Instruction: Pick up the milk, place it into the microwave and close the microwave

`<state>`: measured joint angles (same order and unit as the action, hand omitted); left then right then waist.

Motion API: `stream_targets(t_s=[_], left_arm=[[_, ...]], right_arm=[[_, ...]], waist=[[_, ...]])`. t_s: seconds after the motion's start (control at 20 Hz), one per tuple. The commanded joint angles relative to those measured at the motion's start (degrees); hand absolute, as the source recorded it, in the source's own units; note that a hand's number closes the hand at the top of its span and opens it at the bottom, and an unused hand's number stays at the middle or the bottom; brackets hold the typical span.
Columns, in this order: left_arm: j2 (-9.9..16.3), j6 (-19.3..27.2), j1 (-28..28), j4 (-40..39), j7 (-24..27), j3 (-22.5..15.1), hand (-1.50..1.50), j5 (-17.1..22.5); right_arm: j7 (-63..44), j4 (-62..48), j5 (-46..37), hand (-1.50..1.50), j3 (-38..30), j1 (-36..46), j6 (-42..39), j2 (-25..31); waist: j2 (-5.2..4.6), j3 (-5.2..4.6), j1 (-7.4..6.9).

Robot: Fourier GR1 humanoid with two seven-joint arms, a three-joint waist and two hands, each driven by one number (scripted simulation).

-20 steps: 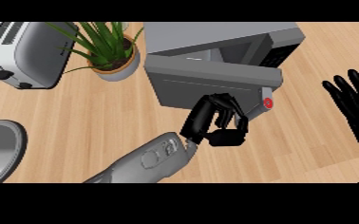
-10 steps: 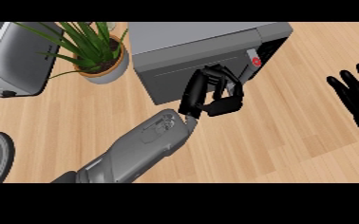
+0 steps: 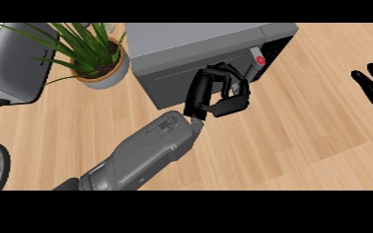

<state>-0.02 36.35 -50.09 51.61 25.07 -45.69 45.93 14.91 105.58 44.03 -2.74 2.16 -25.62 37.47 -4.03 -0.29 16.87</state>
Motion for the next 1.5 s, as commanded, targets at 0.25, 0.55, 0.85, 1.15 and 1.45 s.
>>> stream_targets(t_s=[0.25, 0.55, 0.85, 1.15, 1.45], left_arm=[[0.02, -1.30, -3.79, -5.47, 4.60, 2.68, 1.50, 3.39], [0.02, -1.58, -3.87, -6.10, 6.38, 2.82, 1.50, 5.83], [0.02, -2.24, -4.01, -7.53, 8.72, 2.70, 1.50, 6.93], [0.02, -1.80, -4.41, -8.01, 9.76, 1.80, 1.50, 8.35], [0.02, -2.21, -4.26, -8.17, 11.38, 1.64, 1.50, 10.07]], right_arm=[[-1.89, 0.60, 3.01, -1.50, -1.26, 1.12, -1.24, 2.35], [-2.49, 0.86, 4.66, -1.50, -2.15, 2.58, -1.10, 3.08], [-3.28, 0.56, 6.40, -1.50, -2.58, 2.20, -0.83, 3.26], [-4.34, 0.44, 8.41, -1.50, -3.95, 3.38, -1.35, 5.02], [-5.14, 0.04, 9.06, -1.50, -4.45, 4.20, -1.07, 5.85]], waist=[[-0.80, 0.08, 1.61], [-0.98, 0.10, 1.40], [-1.23, 0.19, 1.61], [-1.01, 0.22, 1.96], [-1.42, 0.17, 1.79]])
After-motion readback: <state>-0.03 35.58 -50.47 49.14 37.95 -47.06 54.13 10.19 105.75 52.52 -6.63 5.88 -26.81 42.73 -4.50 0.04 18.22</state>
